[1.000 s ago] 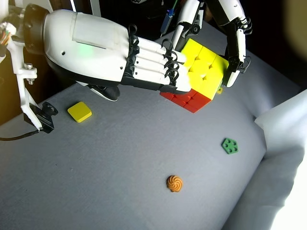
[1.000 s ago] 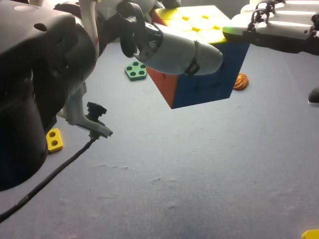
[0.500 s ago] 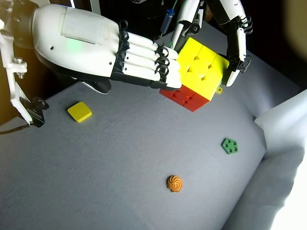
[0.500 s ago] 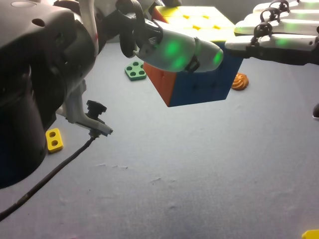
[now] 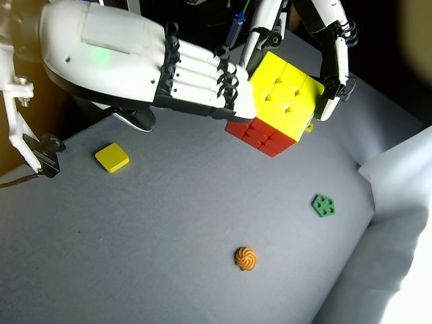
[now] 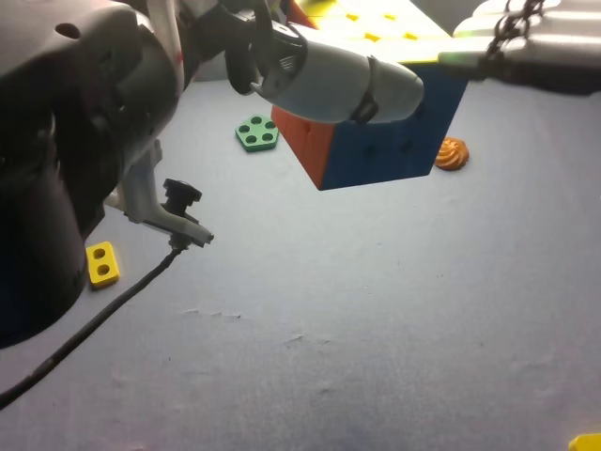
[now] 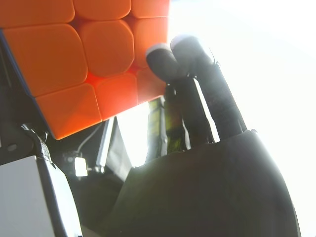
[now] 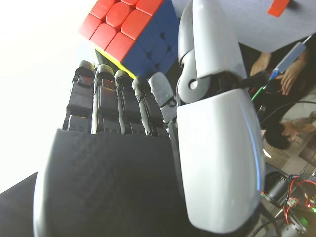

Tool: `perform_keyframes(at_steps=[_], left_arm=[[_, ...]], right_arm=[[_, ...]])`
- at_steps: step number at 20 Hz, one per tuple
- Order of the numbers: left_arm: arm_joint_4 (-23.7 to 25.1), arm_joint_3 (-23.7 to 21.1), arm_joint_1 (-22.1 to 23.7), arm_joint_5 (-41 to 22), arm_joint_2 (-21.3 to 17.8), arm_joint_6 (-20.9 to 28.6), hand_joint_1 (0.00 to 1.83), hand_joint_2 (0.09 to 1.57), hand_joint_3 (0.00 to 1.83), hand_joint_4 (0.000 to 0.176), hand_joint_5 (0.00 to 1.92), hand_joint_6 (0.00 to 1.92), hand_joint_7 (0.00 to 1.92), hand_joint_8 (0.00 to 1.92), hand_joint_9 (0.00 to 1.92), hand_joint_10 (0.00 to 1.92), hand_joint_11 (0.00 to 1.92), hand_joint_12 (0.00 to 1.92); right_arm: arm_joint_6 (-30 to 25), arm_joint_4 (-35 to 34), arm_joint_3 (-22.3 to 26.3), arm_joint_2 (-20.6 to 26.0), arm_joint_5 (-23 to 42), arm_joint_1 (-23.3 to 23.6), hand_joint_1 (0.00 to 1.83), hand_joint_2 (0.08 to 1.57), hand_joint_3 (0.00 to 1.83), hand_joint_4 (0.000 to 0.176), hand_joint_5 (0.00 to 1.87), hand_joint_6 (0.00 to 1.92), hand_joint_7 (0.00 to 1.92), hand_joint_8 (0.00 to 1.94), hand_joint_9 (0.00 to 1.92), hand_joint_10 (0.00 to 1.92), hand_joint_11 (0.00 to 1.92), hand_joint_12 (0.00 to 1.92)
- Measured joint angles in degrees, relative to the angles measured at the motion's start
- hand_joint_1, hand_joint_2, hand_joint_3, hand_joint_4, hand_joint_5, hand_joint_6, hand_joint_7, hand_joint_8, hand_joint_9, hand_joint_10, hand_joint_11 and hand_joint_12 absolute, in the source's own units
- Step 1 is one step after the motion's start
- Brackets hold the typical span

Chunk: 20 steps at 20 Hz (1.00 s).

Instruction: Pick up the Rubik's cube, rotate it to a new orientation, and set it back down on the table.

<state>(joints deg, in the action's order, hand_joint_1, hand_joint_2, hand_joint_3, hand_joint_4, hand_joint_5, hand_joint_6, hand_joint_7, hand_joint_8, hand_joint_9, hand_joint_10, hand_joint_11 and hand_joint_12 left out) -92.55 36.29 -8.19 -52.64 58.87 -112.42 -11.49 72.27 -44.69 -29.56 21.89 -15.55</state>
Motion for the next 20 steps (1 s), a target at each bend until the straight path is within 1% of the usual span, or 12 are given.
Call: perform_keyframes(at_steps=[1, 4, 6, 7, 9, 11, 12, 13, 16, 17, 18, 20], left_arm=[[-0.15, 0.02, -0.02, -0.04, -0.11, -0.02, 1.08, 1.35, 0.00, 0.000, 0.56, 1.50, 0.63, 1.75, 0.59, 1.76, 0.61, 1.92], [-0.04, 0.02, 0.00, -0.26, -0.11, 0.00, 1.10, 1.35, 0.00, 0.000, 0.57, 1.46, 0.63, 1.78, 0.59, 1.82, 0.60, 1.92], [-0.09, 0.02, 0.00, -0.17, -0.11, 0.00, 1.08, 1.36, 0.00, 0.000, 0.54, 1.52, 0.63, 1.76, 0.58, 1.80, 0.59, 1.92], [-0.15, 0.02, 0.22, -0.15, -0.11, 0.02, 1.09, 1.35, 0.00, 0.000, 0.57, 1.49, 0.63, 1.75, 0.57, 1.83, 0.60, 1.92], [-0.04, 0.13, 0.22, -0.24, -0.11, -0.04, 1.06, 1.37, 0.00, 0.000, 0.57, 1.56, 0.57, 1.78, 0.55, 1.89, 0.61, 1.92], [-0.48, 0.13, 0.22, -0.37, -0.11, -0.02, 1.07, 1.35, 0.00, 0.000, 0.55, 1.56, 0.63, 1.71, 0.58, 1.76, 0.62, 1.92], [-0.44, 0.13, 0.22, -0.37, -0.11, -0.07, 1.06, 1.37, 0.00, 0.000, 0.53, 1.56, 0.61, 1.76, 0.57, 1.76, 0.58, 1.92], [-0.52, 0.13, 0.28, -0.42, -0.11, -0.09, 1.07, 1.36, 0.00, 0.000, 0.56, 1.54, 0.60, 1.77, 0.59, 1.80, 0.61, 1.92], [-0.98, 0.13, 0.28, -0.44, -0.11, -0.94, 1.10, 1.34, 0.00, 0.000, 0.56, 1.49, 0.67, 1.69, 0.63, 1.69, 0.60, 1.90], [-1.01, 0.13, 0.28, -0.57, -0.11, -0.94, 1.09, 1.35, 0.00, 0.000, 0.56, 1.50, 0.64, 1.74, 0.62, 1.72, 0.60, 1.92], [-0.85, 0.20, 0.28, -0.83, -0.22, -0.87, 1.09, 1.35, 0.00, 0.000, 0.57, 1.50, 0.63, 1.76, 0.63, 1.80, 0.69, 1.92], [-0.46, 0.20, 0.48, -0.85, -0.22, -0.66, 1.07, 1.37, 0.01, 0.000, 0.54, 1.54, 0.58, 1.82, 0.55, 1.87, 0.64, 1.92]], right_arm=[[-0.61, -0.48, -0.94, -0.11, -0.28, 0.20, 1.45, 0.97, 0.00, 0.000, 0.00, 0.00, 0.00, 0.00, 0.00, 0.00, 0.00, 0.00], [-0.76, -0.39, -1.77, -0.24, -1.42, 0.17, 1.45, 0.98, 0.00, 0.000, 0.00, 0.00, 0.00, 0.00, 0.00, 0.00, 0.00, 0.00], [-1.60, -0.48, -1.77, -0.59, -1.11, 0.15, 1.46, 0.97, 0.00, 0.000, 0.00, 0.00, 0.00, 0.00, 0.00, 0.00, 0.00, 0.00], [-1.64, -0.50, -1.75, -0.83, -0.81, -0.17, 1.47, 0.99, 0.01, 0.000, 0.00, 0.00, 0.00, 0.00, 0.00, 0.00, 0.00, 0.00], [-1.79, -0.35, -1.70, -1.33, -0.48, -0.85, 1.49, 0.99, 0.01, 0.000, 0.00, 0.00, 0.00, 0.00, 0.00, 0.00, 0.00, 0.00], [-1.81, -0.52, -1.70, -1.38, -0.24, -1.14, 1.51, 1.00, 0.01, 0.000, 0.00, 0.00, 0.00, 0.00, 0.00, 0.00, 0.00, 0.00], [-1.81, -0.44, -1.70, -1.42, -0.24, -1.20, 1.47, 1.01, 0.01, 0.000, 0.00, 0.00, 0.00, 0.00, 0.00, 0.00, 0.00, 0.00], [-1.84, -0.48, -1.68, -1.51, -0.13, -1.86, 1.49, 0.99, 0.00, 0.000, 0.00, 0.00, 0.00, 0.00, 0.00, 0.00, 0.00, 0.00], [-3.10, 1.88, -0.94, -1.51, -0.07, -2.49, 1.50, 0.99, 0.00, 0.000, 0.00, 0.00, 0.00, 0.00, 0.00, 0.00, 0.00, 0.00], [-3.39, 3.13, -0.55, -1.46, -0.02, -2.51, 1.49, 1.00, 0.00, 0.000, 0.00, 0.00, 0.00, 0.00, 0.00, 0.00, 0.00, 0.00], [-3.52, 4.15, 0.04, -1.46, 0.09, -2.56, 1.50, 1.01, 0.01, 0.000, 0.00, 0.00, 0.00, 0.00, 0.00, 0.00, 0.00, 0.00], [-3.54, 4.26, 0.81, -1.46, 0.92, -2.56, 1.51, 1.01, 0.01, 0.000, 0.00, 0.00, 0.00, 0.00, 0.00, 0.00, 0.00, 0.00]])
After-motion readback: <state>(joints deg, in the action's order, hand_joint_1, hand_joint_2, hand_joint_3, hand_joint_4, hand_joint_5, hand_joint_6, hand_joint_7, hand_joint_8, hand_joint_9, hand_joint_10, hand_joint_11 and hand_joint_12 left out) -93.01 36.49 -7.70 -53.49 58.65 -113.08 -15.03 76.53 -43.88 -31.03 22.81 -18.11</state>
